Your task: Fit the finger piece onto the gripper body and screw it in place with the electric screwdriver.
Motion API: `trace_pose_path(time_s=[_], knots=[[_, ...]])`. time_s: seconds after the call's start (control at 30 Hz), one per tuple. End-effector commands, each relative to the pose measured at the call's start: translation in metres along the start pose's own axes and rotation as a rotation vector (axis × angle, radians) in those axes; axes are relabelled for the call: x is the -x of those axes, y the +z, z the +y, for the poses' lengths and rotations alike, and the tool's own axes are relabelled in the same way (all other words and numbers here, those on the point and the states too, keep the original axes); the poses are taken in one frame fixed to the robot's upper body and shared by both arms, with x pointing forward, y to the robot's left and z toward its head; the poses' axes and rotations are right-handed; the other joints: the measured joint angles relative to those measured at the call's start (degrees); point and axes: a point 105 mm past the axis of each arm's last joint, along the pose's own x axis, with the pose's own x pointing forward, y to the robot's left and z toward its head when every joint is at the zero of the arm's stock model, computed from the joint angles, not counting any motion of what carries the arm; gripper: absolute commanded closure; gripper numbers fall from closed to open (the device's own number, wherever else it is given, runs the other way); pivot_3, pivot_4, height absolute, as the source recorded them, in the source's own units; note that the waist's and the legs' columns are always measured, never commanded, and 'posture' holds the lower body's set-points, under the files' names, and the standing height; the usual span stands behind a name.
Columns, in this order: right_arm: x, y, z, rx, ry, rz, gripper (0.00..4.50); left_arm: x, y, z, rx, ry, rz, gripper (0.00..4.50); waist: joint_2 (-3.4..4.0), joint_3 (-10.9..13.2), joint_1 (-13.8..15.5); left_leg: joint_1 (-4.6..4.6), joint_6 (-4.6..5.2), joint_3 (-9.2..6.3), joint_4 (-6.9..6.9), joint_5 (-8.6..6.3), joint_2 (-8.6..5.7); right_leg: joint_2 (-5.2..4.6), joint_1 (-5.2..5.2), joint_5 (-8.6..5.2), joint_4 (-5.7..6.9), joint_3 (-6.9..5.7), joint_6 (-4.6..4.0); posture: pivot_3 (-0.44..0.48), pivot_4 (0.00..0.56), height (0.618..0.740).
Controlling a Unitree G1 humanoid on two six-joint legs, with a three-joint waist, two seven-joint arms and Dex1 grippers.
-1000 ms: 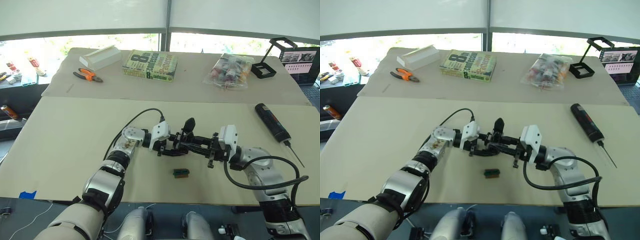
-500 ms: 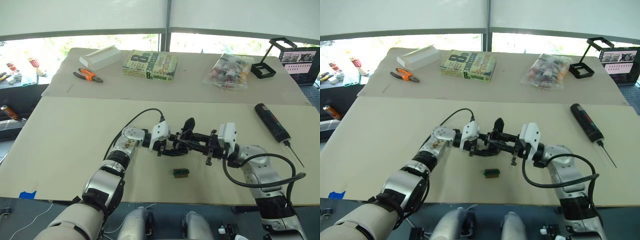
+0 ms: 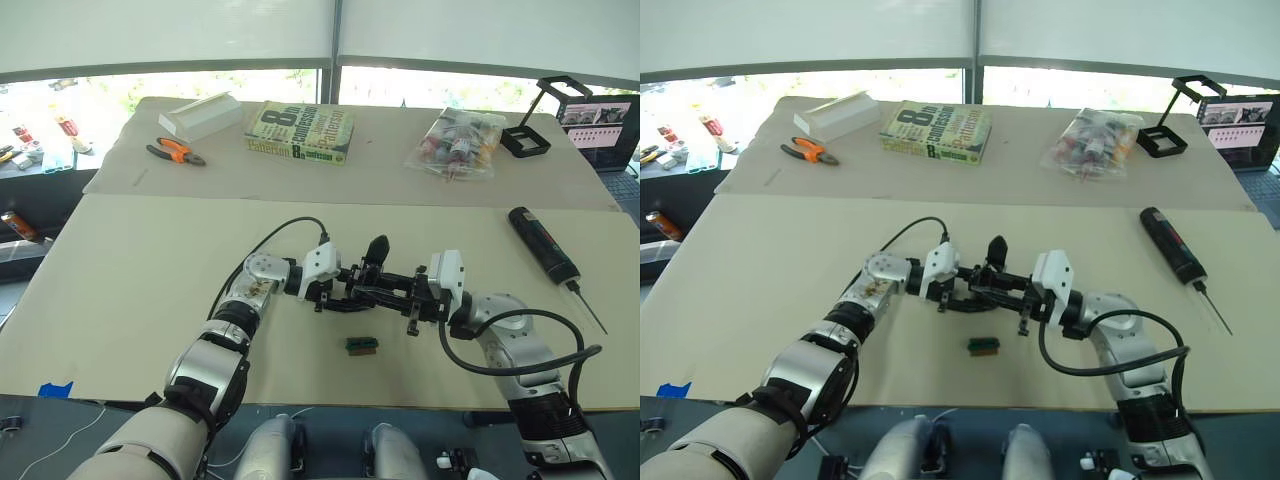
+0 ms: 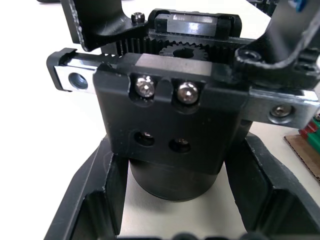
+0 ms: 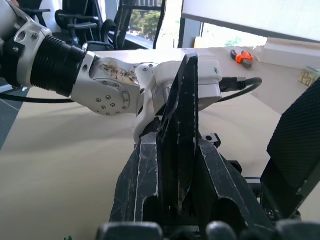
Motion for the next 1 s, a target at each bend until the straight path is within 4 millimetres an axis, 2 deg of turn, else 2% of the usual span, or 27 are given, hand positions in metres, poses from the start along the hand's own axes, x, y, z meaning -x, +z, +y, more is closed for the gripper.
trace_pose_path(time_s=[0.03,0.4,0.63,1.0], knots=[[0.006,-0.011,0.005,-0.033,0.014,0.081,4.1,0.0,-0.004,0.001,0.003,0.005,0.036,2.21,-0.01,-0.01,0.01,0.0,0.0,0.0,0.0,0.0,0.0,-0.01,0.0,0.0,0.0,0.0,0.0,0.0,0.15,0.74],[0.005,-0.012,0.004,-0.059,0.017,0.138,4.1,-0.001,-0.004,0.0,0.005,0.004,0.034,2.21,0.0,-0.03,0.02,0.01,0.0,-0.03,0.0,0.0,0.0,-0.02,0.01,0.0,-0.01,-0.01,0.0,0.0,0.15,0.74],[0.011,-0.033,-0.003,-0.121,-0.035,0.222,4.1,-0.001,-0.004,0.001,0.005,0.007,0.031,2.21,0.0,-0.09,-0.06,0.08,0.0,-0.03,0.0,0.0,0.0,-0.03,0.03,0.0,-0.01,-0.01,0.0,0.0,0.15,0.74],[0.015,-0.042,-0.012,-0.254,-0.086,0.27,4.1,-0.002,-0.004,-0.001,0.007,0.005,0.028,2.21,0.01,-0.28,-0.26,0.21,0.01,-0.13,0.0,-0.02,0.03,-0.09,0.0,0.0,-0.01,-0.02,-0.01,0.0,0.15,0.74]])
